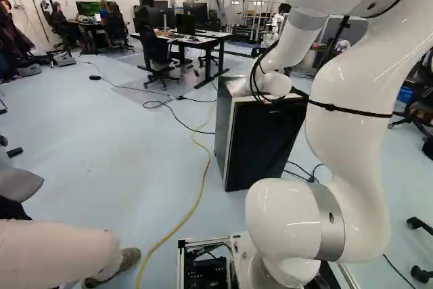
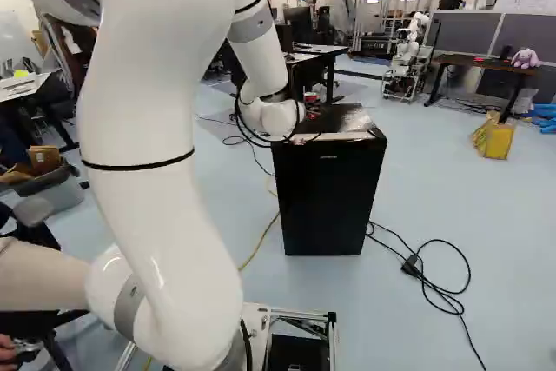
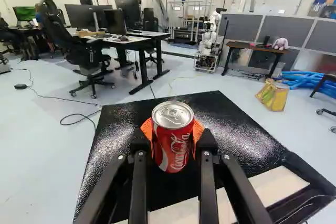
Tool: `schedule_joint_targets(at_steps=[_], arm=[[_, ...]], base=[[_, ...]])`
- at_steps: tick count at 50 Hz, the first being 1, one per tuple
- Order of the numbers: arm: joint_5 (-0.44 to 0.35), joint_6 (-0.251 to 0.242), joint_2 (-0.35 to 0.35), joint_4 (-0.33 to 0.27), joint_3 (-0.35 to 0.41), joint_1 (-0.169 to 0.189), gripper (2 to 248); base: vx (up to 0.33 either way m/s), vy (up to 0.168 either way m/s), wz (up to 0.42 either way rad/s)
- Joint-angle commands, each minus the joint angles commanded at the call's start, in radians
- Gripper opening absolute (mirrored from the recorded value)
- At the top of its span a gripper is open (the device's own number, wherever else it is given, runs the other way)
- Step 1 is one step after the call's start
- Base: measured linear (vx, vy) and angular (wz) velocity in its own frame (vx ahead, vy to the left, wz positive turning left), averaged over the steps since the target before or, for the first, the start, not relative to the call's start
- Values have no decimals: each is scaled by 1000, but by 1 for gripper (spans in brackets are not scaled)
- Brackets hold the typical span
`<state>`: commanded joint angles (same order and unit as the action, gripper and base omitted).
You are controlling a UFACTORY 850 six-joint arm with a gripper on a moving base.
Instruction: Grab a drink from the fridge
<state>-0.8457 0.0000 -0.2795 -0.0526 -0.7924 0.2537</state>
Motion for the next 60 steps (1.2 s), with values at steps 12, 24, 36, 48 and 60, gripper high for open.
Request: schedule_joint_targets(at_steps=[12, 24, 36, 48, 60], arm=[[-2, 0, 41, 4, 52, -19, 91], [-5, 0, 95, 9, 120, -43, 91], [-8, 0, 163, 15, 206, -74, 91], [-12, 0, 243, 23, 306, -110, 91], [-16, 0, 326, 31, 411, -148, 91]], base=[[0, 0, 0], [0, 0, 0], [0, 0, 0], [0, 0, 0], [0, 0, 0]])
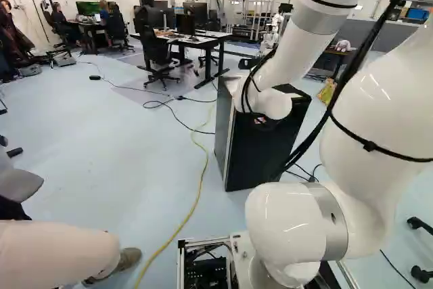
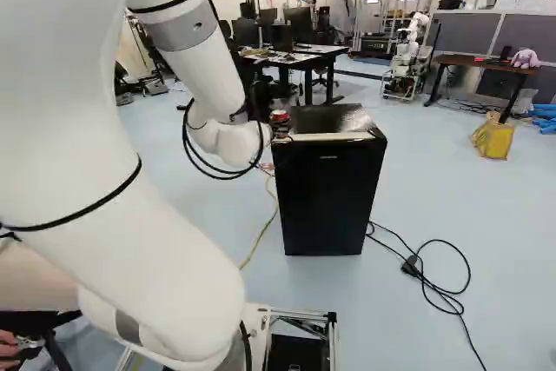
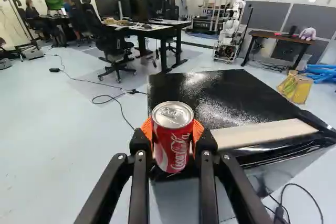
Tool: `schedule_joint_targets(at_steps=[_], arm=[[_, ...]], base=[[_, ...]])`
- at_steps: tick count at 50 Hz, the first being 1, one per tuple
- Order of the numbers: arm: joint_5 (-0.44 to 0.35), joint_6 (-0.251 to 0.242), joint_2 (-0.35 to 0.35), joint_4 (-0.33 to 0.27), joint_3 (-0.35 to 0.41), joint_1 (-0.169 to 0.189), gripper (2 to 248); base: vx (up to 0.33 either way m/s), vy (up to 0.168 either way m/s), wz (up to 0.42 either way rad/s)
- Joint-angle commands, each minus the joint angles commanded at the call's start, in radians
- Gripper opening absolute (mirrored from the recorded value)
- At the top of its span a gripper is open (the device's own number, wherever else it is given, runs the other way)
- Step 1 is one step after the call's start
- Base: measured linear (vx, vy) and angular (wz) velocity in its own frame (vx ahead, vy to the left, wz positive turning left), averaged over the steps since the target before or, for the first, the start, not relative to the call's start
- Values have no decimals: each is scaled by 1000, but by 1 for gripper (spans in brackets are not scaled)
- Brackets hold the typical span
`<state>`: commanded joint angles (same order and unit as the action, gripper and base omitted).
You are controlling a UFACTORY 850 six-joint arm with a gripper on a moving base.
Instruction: Grab a drink from the fridge
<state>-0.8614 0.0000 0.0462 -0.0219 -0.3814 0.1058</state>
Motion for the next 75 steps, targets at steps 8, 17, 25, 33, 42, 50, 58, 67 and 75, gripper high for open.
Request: schedule_joint_targets(at_steps=[8, 17, 25, 33, 42, 50, 58, 67, 75], arm=[[-2, 0, 49, 5, 61, -22, 91], [-5, 0, 96, 9, 122, -44, 91], [-6, 0, 133, 13, 168, -60, 91], [-8, 0, 164, 15, 208, -75, 91], [-9, 0, 192, 18, 243, -87, 91], [-10, 0, 211, 20, 266, -96, 91], [-11, 0, 224, 21, 283, -102, 91], [-11, 0, 232, 22, 293, -105, 91], [-11, 0, 233, 22, 294, -106, 91]], base=[[0, 0, 0], [0, 0, 0], [0, 0, 0], [0, 0, 0], [0, 0, 0], [0, 0, 0], [0, 0, 0], [0, 0, 0], [0, 0, 0]])
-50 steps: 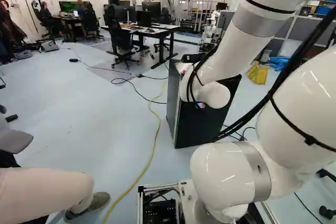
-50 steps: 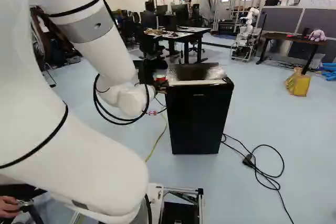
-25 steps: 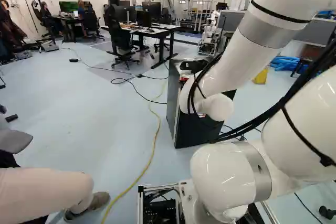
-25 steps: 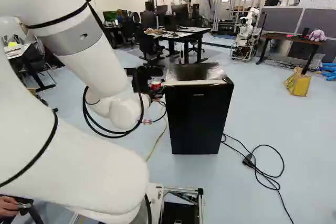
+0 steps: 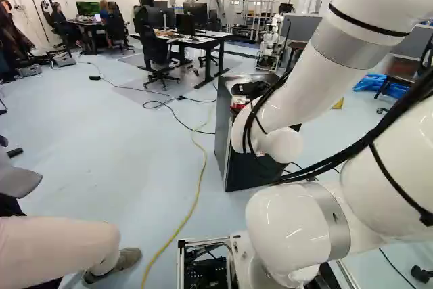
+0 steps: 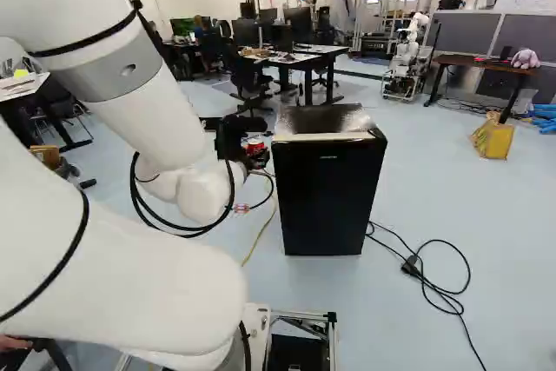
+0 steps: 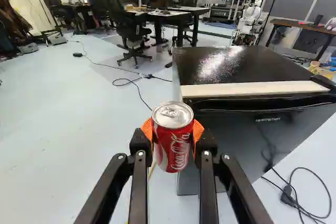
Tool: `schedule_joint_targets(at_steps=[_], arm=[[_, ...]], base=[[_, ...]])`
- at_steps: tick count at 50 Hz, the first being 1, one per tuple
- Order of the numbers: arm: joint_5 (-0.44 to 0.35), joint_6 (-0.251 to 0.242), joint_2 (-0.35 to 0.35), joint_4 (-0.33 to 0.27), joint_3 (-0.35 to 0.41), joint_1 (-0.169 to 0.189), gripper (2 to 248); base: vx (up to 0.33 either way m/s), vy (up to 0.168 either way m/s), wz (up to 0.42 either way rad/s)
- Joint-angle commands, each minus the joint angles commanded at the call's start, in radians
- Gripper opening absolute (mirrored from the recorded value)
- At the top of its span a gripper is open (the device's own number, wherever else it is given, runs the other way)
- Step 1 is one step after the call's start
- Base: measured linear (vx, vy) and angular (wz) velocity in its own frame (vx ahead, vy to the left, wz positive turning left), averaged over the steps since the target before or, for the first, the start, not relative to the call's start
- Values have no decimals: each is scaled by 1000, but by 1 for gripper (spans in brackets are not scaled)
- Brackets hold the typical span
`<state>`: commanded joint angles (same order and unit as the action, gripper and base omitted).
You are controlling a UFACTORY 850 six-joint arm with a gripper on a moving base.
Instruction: Grab a drink from the fridge
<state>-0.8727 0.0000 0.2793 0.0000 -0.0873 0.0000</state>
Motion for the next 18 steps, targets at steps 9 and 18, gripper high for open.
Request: schedule_joint_targets(at_steps=[9, 18], arm=[[0, 0, 0, 0, 0, 0, 91], [0, 0, 0, 0, 0, 0, 91]], base=[[0, 0, 0], [0, 0, 0]])
